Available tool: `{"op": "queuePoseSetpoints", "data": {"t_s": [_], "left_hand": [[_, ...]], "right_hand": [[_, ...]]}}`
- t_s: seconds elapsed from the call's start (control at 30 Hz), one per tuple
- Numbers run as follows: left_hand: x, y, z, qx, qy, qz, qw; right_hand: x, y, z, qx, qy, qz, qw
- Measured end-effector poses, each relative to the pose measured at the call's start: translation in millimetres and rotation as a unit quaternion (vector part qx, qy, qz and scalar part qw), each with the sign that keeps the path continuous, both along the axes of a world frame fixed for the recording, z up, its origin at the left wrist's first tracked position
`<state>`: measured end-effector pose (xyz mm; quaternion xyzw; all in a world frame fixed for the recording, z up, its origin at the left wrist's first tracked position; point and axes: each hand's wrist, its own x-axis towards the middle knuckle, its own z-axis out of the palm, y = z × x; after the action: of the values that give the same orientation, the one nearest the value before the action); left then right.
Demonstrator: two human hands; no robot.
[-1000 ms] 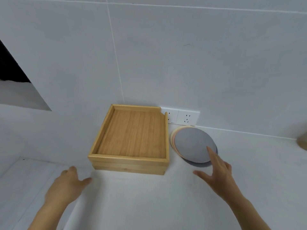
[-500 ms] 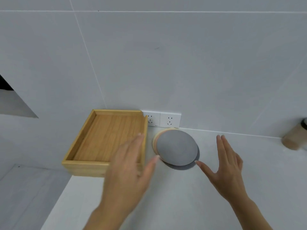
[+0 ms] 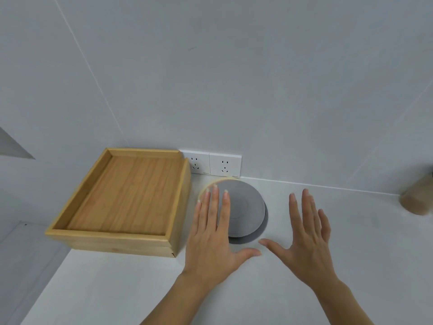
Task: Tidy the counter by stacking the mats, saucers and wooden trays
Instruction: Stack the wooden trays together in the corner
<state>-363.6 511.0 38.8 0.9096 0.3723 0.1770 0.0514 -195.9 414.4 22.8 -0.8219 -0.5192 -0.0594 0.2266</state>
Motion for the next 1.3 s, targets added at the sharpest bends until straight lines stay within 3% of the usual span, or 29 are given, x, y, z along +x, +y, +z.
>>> {"op": "queuePoseSetpoints", "data": {"t_s": [0.13,0.27,0.43,0.6,0.83,1.03,1.17,1.23,1.3], "left_hand": [[7.9,10.4,-24.2,-0.048,0.017,0.037,0.998],[17.2,21.6,-42.1,-0.098,-0.053,0.103,0.988],[34.2,45.1,-44.4,-0.221,-0.100,0.197,0.950],[52.3,72.1,-43.9,-0.265,-0.165,0.236,0.920],[53.2,86.3,-47.4,-0.353,-0.245,0.193,0.882],[57.1,81.5,-43.8,-0.370,-0.234,0.138,0.888],[42.1,75.1,-40.2,-0.399,-0.245,0.143,0.872],[27.2,61.8,-35.0,-0.420,-0.216,0.136,0.871],[11.5,46.9,-36.8,-0.396,-0.156,0.120,0.897]], "right_hand": [[8.0,8.5,-19.6,-0.052,0.017,0.027,0.998],[13.9,17.0,-37.6,-0.112,0.033,0.057,0.992],[18.8,26.7,-52.8,-0.146,0.087,0.084,0.982],[19.9,34.7,-45.3,-0.142,0.119,0.134,0.974],[15.1,40.1,-47.6,-0.085,0.154,0.117,0.978],[11.7,35.7,-54.1,-0.064,0.129,0.066,0.987],[14.2,34.7,-54.1,-0.070,0.129,0.068,0.987],[15.2,34.5,-55.0,-0.059,0.140,0.073,0.986],[17.1,36.7,-55.7,-0.044,0.141,0.076,0.986]]}}
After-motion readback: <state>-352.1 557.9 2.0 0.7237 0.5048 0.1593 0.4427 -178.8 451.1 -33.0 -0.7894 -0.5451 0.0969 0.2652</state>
